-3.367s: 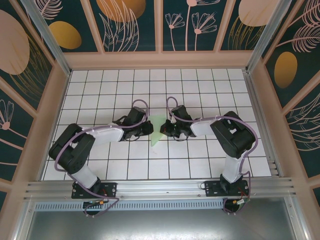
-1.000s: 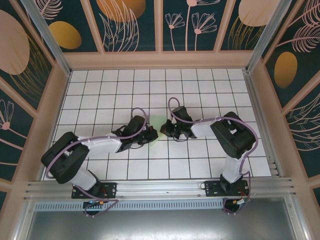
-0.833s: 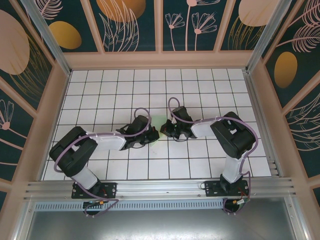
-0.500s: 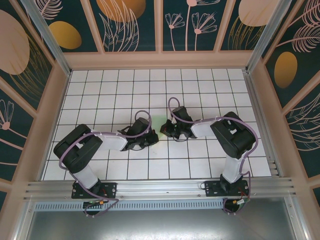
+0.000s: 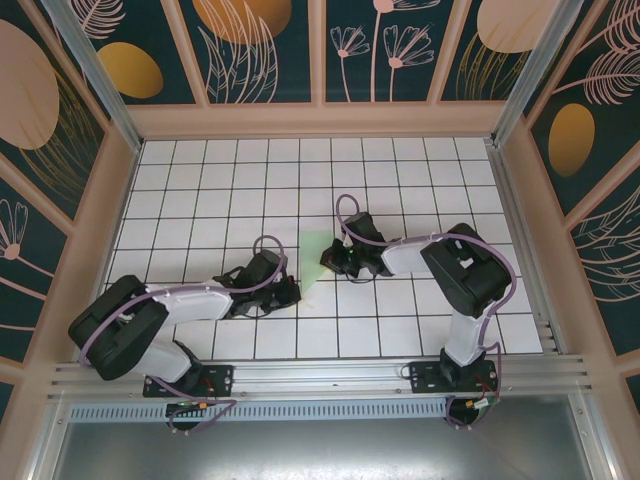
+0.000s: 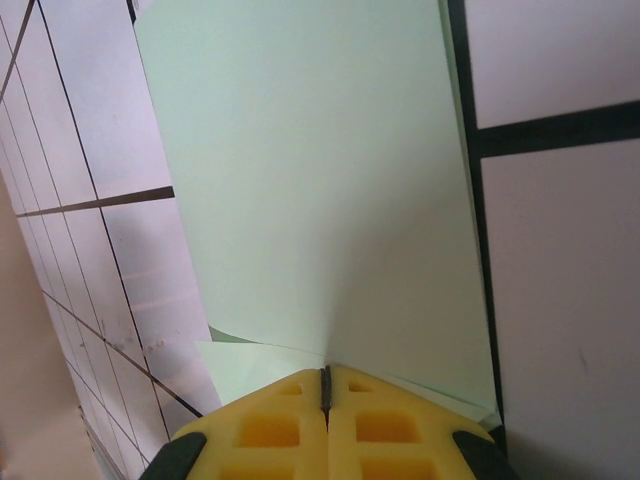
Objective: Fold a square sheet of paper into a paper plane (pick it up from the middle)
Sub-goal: Third fold the triangle at the center of the table.
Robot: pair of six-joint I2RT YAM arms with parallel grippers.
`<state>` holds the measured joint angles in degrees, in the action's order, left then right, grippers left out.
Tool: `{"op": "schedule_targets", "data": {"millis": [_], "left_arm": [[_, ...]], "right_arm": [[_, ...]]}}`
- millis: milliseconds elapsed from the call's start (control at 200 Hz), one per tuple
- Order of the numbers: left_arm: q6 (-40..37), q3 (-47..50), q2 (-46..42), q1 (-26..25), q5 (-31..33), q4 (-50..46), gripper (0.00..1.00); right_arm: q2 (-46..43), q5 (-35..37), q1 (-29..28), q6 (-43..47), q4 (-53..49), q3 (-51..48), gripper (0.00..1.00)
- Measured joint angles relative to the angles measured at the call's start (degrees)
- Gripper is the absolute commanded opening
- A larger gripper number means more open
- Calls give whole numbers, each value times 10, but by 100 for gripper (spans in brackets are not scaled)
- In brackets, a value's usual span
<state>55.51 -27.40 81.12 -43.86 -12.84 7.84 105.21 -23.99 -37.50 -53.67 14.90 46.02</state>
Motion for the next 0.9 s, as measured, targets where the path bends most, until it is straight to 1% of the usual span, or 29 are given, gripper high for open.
{"op": "schedule_targets", "data": {"millis": [95,190,345,480,696,901], "left_arm": [[0,-2,-24,0,1,15,0],[0,-11,-16,0,-2,40,0],[1,-44,56,0,-14,76,0],[0,-60,97,0,-15,78,0],[1,-66,121,0,-2,67,0],[12,-54,122,0,-3,93,0]], "right_arm": [[-13,10,-1,-25,26,-25,0],[-31,25,-4,-52,36,-49,0],[-43,45,-10,-80,41,-61,0],[-45,50,-11,-87,40,-62,0],[-49,53,-11,-76,30,-60,0],[-66,68,-12,-1,-30,-43,0]]}}
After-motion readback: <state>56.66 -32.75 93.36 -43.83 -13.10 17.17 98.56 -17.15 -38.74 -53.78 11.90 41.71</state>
